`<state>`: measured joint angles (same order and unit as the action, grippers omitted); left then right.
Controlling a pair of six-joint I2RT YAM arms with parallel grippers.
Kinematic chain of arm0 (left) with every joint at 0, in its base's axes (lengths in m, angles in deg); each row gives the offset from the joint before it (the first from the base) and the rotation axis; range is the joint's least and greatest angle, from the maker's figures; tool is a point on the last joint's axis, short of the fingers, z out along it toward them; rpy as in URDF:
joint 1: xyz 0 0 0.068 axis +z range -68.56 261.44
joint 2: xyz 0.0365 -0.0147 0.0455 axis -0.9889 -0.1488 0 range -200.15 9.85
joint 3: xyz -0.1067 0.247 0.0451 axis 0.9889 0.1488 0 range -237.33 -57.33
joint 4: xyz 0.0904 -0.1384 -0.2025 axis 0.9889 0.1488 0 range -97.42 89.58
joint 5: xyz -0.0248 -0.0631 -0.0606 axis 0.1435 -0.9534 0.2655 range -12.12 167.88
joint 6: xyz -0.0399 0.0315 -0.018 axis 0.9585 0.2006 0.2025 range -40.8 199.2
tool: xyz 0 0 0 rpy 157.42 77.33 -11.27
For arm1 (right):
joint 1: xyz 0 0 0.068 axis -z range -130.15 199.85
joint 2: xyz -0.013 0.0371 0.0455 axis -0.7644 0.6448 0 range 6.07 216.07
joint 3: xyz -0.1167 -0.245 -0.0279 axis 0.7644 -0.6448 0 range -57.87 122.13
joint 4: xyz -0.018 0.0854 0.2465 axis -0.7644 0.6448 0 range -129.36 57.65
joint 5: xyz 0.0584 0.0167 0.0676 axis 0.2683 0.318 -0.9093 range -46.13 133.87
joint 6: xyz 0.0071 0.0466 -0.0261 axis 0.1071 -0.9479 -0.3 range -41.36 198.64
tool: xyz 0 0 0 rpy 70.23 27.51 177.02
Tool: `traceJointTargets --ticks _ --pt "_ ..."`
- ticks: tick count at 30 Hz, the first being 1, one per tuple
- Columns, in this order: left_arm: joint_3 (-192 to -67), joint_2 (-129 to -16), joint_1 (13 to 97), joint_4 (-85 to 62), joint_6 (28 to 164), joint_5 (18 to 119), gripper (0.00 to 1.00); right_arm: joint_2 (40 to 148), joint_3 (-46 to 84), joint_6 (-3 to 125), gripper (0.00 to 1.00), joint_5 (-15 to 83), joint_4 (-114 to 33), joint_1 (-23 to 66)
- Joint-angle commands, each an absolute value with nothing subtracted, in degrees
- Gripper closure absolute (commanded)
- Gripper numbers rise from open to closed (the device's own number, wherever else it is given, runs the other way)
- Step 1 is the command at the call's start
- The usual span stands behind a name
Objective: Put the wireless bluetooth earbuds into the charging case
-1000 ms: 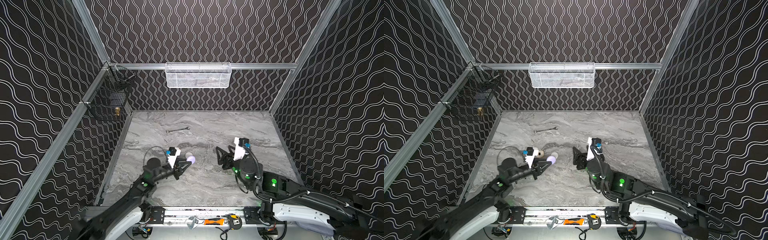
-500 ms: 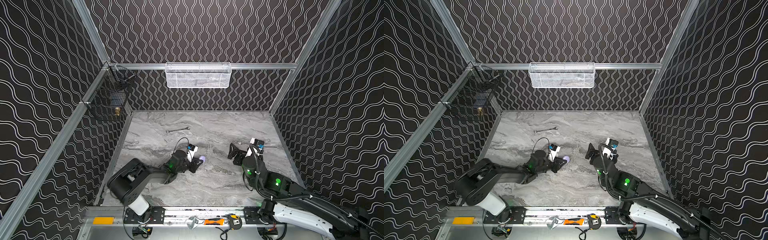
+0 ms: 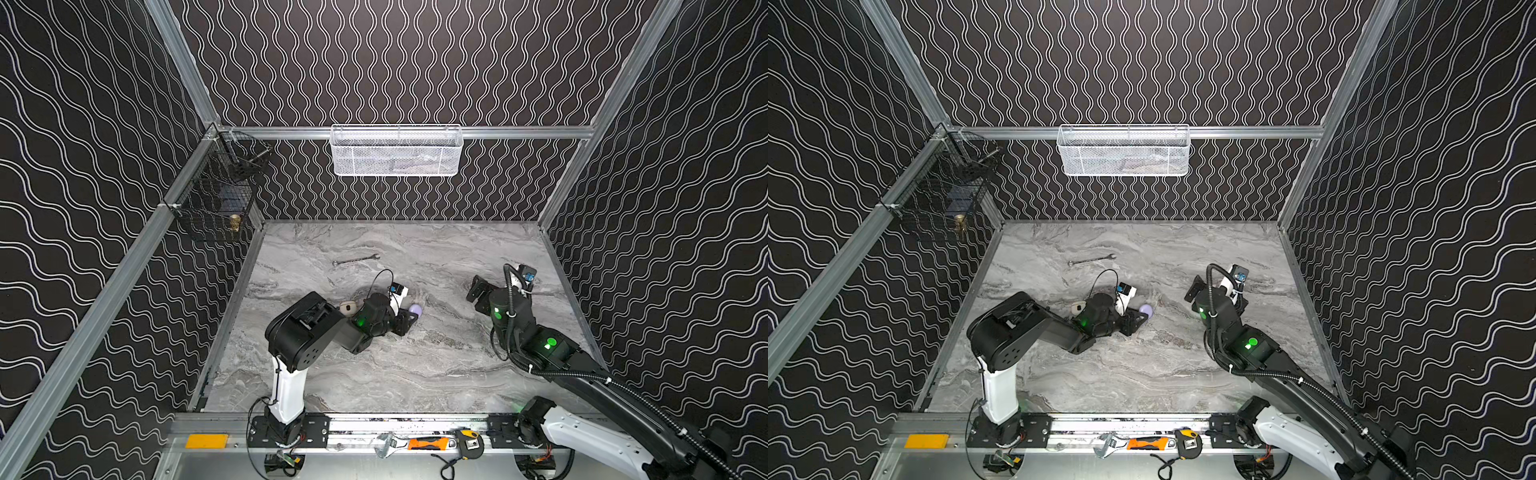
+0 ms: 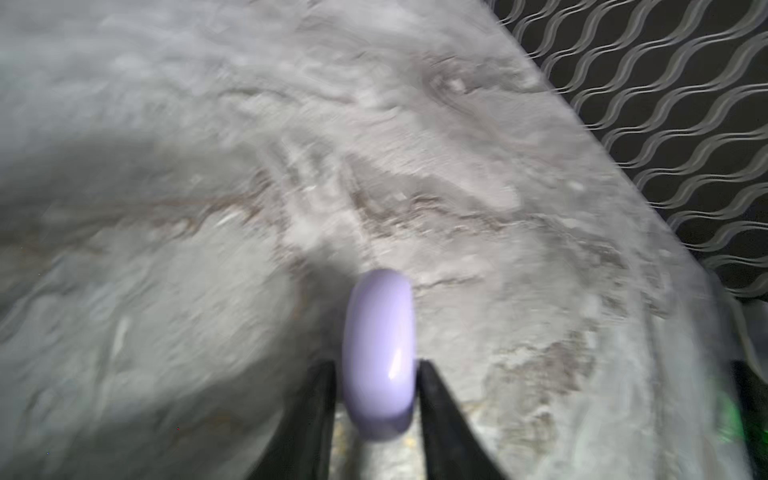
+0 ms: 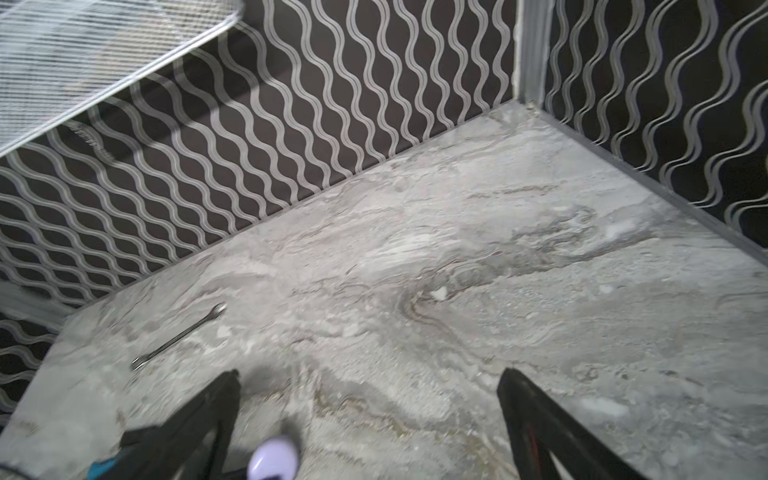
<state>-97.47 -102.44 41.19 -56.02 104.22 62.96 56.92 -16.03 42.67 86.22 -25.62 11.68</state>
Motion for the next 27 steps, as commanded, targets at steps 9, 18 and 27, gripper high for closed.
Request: traceJointTargets --ticks 9,18,27 --pt "-101.3 -87.4 42.2 -33.8 96.0 74.9 0.02 62.9 -31.6 70.6 0.01 96.5 -68.4 23.9" --pt "-99.5 -67.7 53.8 -22.6 91.1 93.4 0.01 84.0 -36.8 72.6 0.01 92.6 -82.2 36.0" --pt "-82.1 -74.0 67.0 -48.1 78.6 115.2 0.01 93.1 -40.6 78.8 0.00 75.3 -105.7 44.4"
